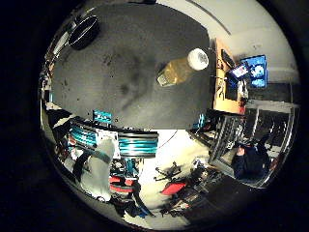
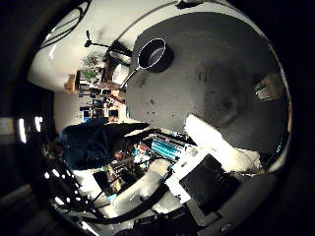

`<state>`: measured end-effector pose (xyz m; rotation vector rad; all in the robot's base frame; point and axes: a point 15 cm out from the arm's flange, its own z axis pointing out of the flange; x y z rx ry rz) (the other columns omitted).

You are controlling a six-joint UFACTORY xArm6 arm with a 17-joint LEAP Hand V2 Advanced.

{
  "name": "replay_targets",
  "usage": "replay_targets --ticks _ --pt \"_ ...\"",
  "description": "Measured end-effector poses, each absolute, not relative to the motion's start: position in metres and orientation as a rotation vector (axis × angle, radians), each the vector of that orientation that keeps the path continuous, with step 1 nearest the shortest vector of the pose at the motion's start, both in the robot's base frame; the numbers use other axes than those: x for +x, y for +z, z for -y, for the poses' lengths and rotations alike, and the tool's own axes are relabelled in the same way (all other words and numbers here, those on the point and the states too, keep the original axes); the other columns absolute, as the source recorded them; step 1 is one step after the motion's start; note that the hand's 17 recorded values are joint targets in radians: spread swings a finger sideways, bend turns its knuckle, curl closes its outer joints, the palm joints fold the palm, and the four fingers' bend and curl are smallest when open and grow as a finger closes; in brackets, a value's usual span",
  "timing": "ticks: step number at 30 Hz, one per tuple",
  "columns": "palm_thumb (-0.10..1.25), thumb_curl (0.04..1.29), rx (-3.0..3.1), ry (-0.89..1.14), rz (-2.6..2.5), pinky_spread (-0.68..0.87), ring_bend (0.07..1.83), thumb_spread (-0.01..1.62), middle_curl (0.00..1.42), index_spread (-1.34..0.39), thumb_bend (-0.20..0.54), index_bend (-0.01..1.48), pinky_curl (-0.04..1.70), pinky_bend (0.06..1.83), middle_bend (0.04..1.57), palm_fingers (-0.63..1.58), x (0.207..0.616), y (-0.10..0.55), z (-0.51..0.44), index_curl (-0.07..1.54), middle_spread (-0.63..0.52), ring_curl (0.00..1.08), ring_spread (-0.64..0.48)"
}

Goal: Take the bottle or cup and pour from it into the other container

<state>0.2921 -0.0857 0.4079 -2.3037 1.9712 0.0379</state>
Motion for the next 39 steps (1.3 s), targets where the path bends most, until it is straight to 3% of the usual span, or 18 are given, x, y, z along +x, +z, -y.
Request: replay_targets --ticks 13,27,39 --pt "0.7 0.4 -2.081 0.037 -1.821 0.47 0.28 1.03 0.33 -0.34 -0.024 0.17 0.0 0.66 0.2 0.34 0.3 0.434 0.084 0.32 -0.02 0.26 0.15" --pt "0.67 0.4 -1.713 -0.118 -1.838 0.47 0.34 1.03 0.34 -0.33 -0.025 0.17 -0.01 0.72 0.21 0.33 0.294 0.467 0.167 0.3 -0.02 0.25 0.14" --pt "0.64 0.39 -1.341 -0.134 -1.851 0.48 0.4 1.03 0.35 -0.28 -0.026 0.16 0.0 0.78 0.23 0.28 0.286 0.451 0.27 0.29 0.02 0.24 0.16"
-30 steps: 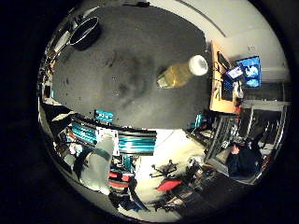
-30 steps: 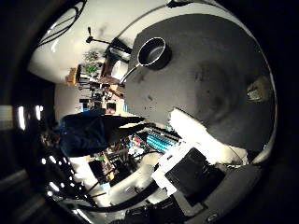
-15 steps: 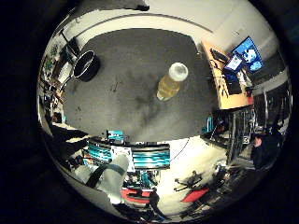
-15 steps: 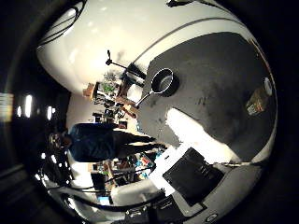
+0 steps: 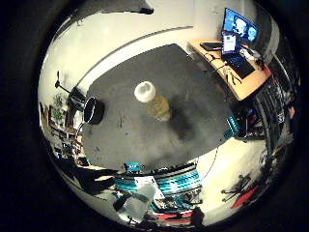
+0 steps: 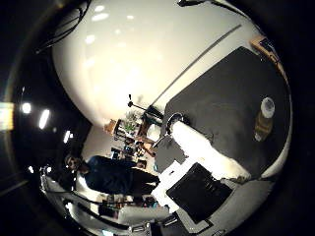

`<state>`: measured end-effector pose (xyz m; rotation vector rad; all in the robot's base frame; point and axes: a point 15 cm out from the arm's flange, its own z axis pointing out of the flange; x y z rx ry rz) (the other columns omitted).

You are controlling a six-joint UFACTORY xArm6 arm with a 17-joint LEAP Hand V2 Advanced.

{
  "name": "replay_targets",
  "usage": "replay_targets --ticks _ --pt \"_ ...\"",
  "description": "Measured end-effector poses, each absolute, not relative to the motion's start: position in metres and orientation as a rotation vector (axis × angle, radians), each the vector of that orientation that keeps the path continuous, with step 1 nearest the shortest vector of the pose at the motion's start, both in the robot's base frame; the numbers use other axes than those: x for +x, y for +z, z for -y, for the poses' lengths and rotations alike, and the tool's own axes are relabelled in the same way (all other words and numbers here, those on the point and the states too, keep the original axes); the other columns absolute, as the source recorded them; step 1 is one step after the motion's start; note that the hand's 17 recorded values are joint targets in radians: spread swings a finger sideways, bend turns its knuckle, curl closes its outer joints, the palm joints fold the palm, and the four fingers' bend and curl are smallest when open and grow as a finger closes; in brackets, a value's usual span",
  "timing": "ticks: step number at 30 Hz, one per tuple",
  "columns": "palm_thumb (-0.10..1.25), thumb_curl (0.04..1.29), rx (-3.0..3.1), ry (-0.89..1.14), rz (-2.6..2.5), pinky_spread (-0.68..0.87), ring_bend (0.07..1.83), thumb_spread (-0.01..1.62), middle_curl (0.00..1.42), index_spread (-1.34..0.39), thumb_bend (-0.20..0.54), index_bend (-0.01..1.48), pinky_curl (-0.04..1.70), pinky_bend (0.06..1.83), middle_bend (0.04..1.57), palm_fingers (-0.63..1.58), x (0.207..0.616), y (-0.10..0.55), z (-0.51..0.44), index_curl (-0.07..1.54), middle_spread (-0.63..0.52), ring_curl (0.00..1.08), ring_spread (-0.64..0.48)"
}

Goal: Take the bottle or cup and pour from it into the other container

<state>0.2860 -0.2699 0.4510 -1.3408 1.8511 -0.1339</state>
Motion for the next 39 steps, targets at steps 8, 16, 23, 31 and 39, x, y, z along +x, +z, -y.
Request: replay_targets --ticks 8,16,23,31,39 --pt "0.6 0.37 -1.256 -0.069 -1.815 0.48 0.43 1.04 0.35 -0.25 -0.029 0.16 0.0 0.82 0.25 0.23 0.286 0.409 0.312 0.28 0.04 0.24 0.18" --pt "0.57 0.34 -1.207 0.008 -1.776 0.46 0.45 1.04 0.35 -0.24 -0.028 0.16 0.0 0.85 0.25 0.18 0.281 0.352 0.339 0.28 0.06 0.23 0.18" --pt "0.55 0.33 -1.16 0.058 -1.754 0.46 0.45 1.04 0.35 -0.24 -0.028 0.16 0.0 0.86 0.26 0.15 0.275 0.315 0.352 0.28 0.06 0.23 0.18" --pt "0.53 0.32 -1.126 0.116 -1.738 0.45 0.45 1.03 0.35 -0.23 -0.026 0.16 0.0 0.87 0.26 0.13 0.276 0.282 0.356 0.28 0.08 0.23 0.18" --pt "0.53 0.32 -1.08 0.176 -1.737 0.46 0.45 1.03 0.35 -0.23 -0.026 0.16 0.0 0.86 0.26 0.12 0.277 0.252 0.358 0.28 0.08 0.23 0.18"
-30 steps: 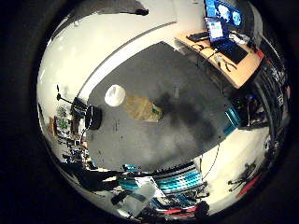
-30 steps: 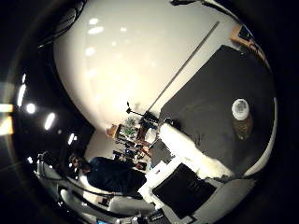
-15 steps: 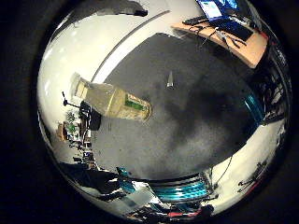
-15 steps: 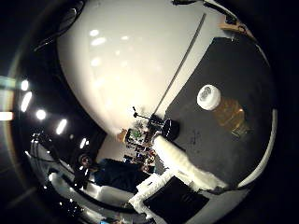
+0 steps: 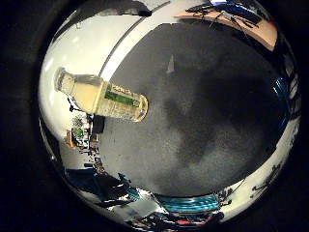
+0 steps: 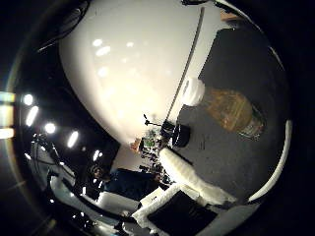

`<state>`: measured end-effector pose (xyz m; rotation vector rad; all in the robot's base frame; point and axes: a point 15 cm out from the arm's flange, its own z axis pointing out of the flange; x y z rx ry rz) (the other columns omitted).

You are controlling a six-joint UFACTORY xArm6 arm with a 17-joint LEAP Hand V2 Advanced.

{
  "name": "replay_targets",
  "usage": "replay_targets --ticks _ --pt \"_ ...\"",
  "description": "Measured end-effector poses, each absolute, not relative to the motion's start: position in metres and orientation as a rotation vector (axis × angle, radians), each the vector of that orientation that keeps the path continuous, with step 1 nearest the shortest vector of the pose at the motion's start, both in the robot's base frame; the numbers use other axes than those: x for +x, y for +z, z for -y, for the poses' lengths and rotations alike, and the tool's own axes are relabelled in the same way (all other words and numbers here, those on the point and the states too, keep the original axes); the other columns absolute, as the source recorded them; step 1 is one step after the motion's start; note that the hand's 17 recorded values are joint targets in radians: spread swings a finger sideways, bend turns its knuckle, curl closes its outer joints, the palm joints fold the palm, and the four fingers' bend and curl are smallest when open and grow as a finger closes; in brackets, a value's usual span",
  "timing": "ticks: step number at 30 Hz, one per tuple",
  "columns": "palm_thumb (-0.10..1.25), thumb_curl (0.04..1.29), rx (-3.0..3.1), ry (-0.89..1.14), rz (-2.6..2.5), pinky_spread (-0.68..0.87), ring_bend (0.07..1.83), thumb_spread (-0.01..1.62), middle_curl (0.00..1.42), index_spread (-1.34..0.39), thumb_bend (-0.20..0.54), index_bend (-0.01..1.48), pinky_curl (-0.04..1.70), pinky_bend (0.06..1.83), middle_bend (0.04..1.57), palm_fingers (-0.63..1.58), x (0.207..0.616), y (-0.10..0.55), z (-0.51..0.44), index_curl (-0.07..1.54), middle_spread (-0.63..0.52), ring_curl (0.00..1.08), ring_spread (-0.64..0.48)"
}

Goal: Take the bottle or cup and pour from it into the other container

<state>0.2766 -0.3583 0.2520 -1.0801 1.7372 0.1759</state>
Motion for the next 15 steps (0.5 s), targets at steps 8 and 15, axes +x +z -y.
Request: replay_targets --ticks 8,15 --pt "0.53 0.31 -1.085 0.192 -1.745 0.46 0.44 1.03 0.35 -0.21 -0.026 0.16 0.0 0.84 0.27 0.13 0.287 0.237 0.359 0.29 0.08 0.23 0.17" --pt "0.53 0.31 -1.125 0.212 -1.733 0.45 0.42 1.03 0.35 -0.21 -0.026 0.17 0.0 0.82 0.27 0.15 0.304 0.233 0.347 0.29 0.07 0.23 0.16"
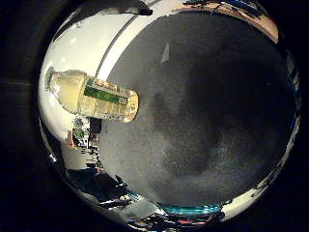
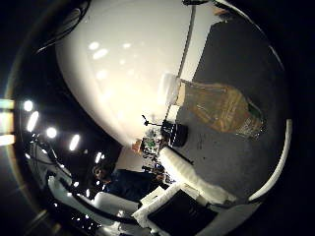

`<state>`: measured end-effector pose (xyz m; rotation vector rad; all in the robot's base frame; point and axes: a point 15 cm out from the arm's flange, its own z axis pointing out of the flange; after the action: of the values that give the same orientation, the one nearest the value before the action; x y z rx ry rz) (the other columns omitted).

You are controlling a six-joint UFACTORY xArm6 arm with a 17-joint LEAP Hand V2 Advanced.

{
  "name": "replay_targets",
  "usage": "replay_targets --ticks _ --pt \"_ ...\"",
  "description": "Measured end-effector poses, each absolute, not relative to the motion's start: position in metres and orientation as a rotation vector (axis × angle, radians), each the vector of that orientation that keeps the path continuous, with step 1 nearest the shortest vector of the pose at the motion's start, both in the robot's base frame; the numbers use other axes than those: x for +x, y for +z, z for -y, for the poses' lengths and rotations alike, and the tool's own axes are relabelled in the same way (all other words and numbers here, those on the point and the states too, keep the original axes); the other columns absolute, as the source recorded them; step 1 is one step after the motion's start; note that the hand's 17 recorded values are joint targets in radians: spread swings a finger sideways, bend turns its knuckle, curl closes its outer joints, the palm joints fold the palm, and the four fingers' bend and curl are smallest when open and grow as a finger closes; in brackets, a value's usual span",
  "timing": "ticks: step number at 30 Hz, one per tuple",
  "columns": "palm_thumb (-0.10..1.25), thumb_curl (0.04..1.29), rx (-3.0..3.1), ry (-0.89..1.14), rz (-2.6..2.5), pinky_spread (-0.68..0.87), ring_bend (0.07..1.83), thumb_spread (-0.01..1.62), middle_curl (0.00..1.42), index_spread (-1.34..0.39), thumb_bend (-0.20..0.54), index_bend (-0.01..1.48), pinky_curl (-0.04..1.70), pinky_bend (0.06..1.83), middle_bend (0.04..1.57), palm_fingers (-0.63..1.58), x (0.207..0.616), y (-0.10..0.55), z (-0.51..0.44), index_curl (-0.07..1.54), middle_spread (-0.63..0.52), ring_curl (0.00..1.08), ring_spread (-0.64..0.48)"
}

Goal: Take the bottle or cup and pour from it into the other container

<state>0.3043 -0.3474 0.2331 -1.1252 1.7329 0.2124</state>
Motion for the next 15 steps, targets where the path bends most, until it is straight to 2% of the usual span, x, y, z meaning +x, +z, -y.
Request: replay_targets --ticks 15 --pt "0.55 0.32 -1.221 0.243 -1.719 0.42 0.43 1.03 0.34 -0.19 -0.026 0.17 0.0 0.74 0.28 0.23 0.334 0.226 0.322 0.3 0.05 0.23 0.13"
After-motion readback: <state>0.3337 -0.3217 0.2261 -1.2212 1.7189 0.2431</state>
